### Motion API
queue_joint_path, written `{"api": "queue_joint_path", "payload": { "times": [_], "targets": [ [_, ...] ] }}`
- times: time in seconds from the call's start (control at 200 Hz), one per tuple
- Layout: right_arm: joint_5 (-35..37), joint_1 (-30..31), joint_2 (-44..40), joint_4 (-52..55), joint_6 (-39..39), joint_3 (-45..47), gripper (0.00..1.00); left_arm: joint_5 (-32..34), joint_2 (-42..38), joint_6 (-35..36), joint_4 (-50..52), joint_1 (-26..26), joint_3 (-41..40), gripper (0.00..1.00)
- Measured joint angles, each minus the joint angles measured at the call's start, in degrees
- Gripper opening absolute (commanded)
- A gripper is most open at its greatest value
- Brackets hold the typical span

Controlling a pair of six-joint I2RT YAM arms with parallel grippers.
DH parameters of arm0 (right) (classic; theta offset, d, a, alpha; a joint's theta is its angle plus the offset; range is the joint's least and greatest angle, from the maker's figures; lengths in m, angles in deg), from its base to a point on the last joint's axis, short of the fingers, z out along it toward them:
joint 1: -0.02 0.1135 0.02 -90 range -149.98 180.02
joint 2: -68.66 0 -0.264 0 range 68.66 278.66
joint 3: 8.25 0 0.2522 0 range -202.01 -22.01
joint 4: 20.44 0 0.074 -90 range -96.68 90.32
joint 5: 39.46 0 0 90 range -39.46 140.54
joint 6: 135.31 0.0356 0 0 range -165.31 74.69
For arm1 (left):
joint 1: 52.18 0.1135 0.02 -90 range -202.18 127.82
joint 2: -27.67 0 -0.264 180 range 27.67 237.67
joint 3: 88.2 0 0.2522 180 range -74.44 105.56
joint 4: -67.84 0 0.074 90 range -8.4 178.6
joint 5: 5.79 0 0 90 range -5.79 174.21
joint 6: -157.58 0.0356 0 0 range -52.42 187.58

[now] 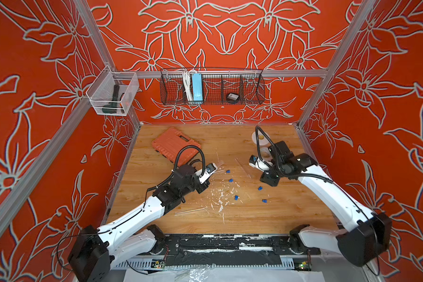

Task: Insert stoppers into test tubes
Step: Pick up the stopper from the center of the board.

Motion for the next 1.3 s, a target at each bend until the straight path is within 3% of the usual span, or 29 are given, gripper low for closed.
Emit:
{"api": "queue_joint_path", "payload": {
  "times": [0.195,0.37,0.636,1.301],
  "targets": [
    [3.5,0.0,-1.8,2.8,-9.1,8.8,0.60,-4.1,-1.5,2.8,0.0,0.1,-0.1,0.00],
    [4.0,0.0,1.7,-0.5,-13.5,14.0,0.56,-6.3,-2.6,5.3,0.0,0.1,-1.9,0.00],
    [3.0,0.0,6.7,-7.9,-15.6,16.7,0.52,-7.9,-2.8,6.8,-0.1,-0.2,-2.5,0.00],
    [1.5,0.0,12.4,-11.6,-16.1,17.5,0.41,-8.7,-3.3,7.6,-0.1,-1.8,-2.6,0.00]
  ]
}}
